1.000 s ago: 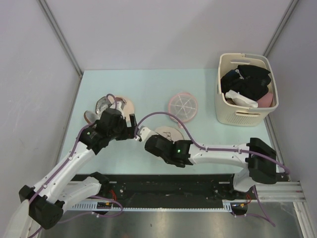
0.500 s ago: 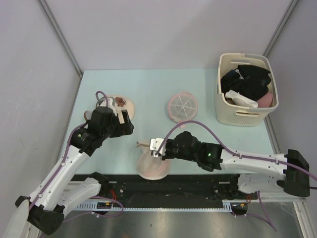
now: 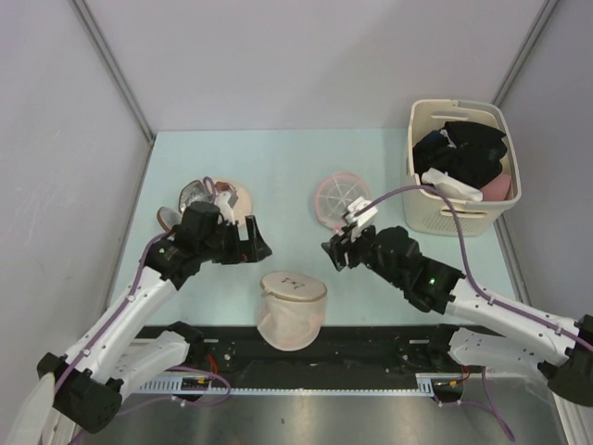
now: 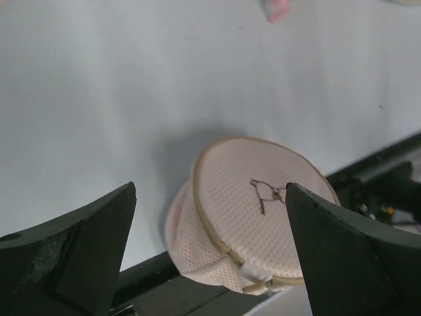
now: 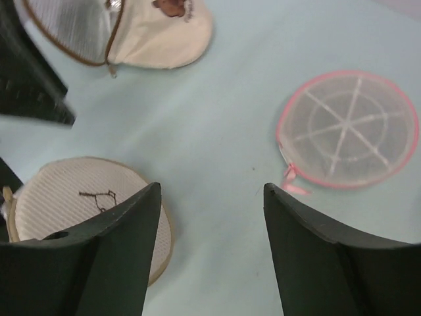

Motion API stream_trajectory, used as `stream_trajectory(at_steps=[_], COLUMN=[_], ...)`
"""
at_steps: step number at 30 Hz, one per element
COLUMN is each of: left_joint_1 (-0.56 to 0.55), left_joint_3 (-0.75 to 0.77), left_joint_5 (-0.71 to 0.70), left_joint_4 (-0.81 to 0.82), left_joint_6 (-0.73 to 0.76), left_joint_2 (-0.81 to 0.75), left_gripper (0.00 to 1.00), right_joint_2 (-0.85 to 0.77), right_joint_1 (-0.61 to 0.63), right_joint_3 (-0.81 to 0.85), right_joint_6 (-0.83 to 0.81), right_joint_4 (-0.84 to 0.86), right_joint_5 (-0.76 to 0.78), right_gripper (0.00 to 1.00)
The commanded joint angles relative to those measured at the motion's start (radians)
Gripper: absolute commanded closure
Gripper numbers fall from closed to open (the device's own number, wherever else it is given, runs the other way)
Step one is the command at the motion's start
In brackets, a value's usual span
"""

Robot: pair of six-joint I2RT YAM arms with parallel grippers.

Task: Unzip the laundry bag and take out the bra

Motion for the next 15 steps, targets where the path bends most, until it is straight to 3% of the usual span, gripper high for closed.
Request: stream_trajectory(at_steps=[1, 4, 5, 8, 12, 15], left_joint_1=[0.004, 0.004, 0.004, 0.004, 0.002, 0.002], left_joint_3=[-0.108, -0.153, -0.154, -0.157, -0.202, -0.249], left_joint_5=[0.355, 0.407, 0.396, 0.415, 0.502, 0.548], left_joint_4=[0.128, 0.104, 0.071, 0.044, 0.082, 0.133], left_joint_6=[-0.028, -0.054, -0.052, -0.06, -0.085, -0.098], left_joint_2=[0.022, 0.05, 0.045, 0.024, 0.039, 0.07], left_gripper=[0.0, 0.01, 0.01, 0.0, 0.02, 0.13], right_joint_2=[-0.029, -0.026, -0.027, -0.016, 0.011, 0.027], right_joint_1=[-0.068, -0.05, -0.047, -0.047, -0.048, -0.048], right_joint_3=[0.016, 0.01, 0.011, 0.011, 0.008, 0.01], right_joint_6=[0.352, 0.364, 0.371, 0.381, 0.377, 0.372], right_joint_4=[-0.139, -0.184, -0.19, -0.218, -0.21, -0.181], right_joint_5=[-0.067, -0.035, -0.038, -0.033, -0.024, -0.026], right_gripper=[0.3, 0.19, 0.1, 0.0, 0.0, 0.0])
